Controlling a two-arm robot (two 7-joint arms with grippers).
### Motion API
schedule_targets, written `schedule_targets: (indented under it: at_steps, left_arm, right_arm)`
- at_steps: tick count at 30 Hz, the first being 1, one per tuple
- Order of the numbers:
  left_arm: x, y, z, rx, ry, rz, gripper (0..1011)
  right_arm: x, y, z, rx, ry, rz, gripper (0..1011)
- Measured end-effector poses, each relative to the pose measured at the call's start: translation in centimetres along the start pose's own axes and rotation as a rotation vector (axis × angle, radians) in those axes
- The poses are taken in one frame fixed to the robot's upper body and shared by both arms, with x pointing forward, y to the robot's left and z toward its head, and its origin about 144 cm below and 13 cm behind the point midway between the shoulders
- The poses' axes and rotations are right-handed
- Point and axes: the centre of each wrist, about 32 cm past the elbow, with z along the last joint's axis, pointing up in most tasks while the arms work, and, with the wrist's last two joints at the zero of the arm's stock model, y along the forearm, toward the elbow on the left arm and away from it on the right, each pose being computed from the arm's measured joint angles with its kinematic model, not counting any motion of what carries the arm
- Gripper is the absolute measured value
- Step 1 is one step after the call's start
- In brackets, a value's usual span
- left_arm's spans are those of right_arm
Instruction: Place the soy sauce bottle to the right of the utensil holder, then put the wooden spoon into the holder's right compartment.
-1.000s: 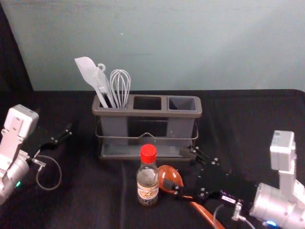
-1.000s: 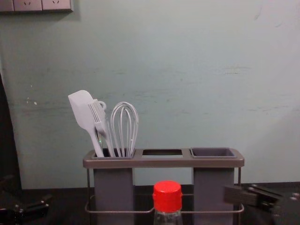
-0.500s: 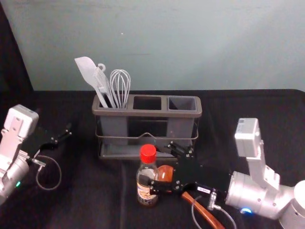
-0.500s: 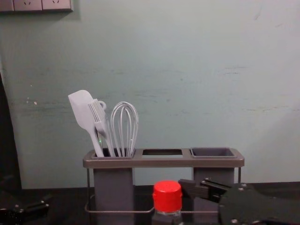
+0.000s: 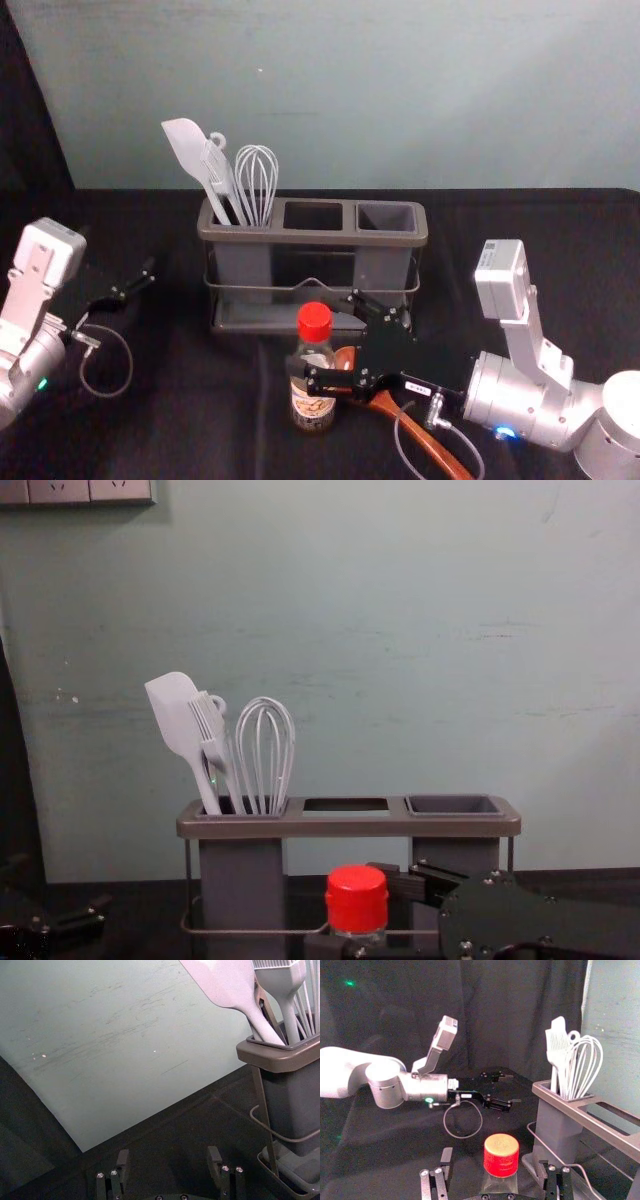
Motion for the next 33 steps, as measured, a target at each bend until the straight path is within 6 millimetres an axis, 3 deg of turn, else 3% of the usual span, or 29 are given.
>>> schedule_targets:
  at_steps: [7,17,26,33]
  left_arm:
    - [0.00,0.00,0.00,0.000,0.000,0.000,1012]
    - [0.00,0.00,0.00,0.000,0.000,0.000,1011]
    - [0.00,0.00,0.00,0.000,0.000,0.000,1011]
    - [0.00,0.00,0.00,0.000,0.000,0.000,1012]
  right_arm:
    - [-0.03,-0.06,0.02,0.001,0.000,0.001,968]
    - [-0.03,-0.10,0.05,0.001,-0.001,0.001,707]
    - [-0.05,-0.12,0.05,0.002,-0.001,0.001,397]
    - [-0.05,-0.13,0.06,0.002,-0.001,0.002,381]
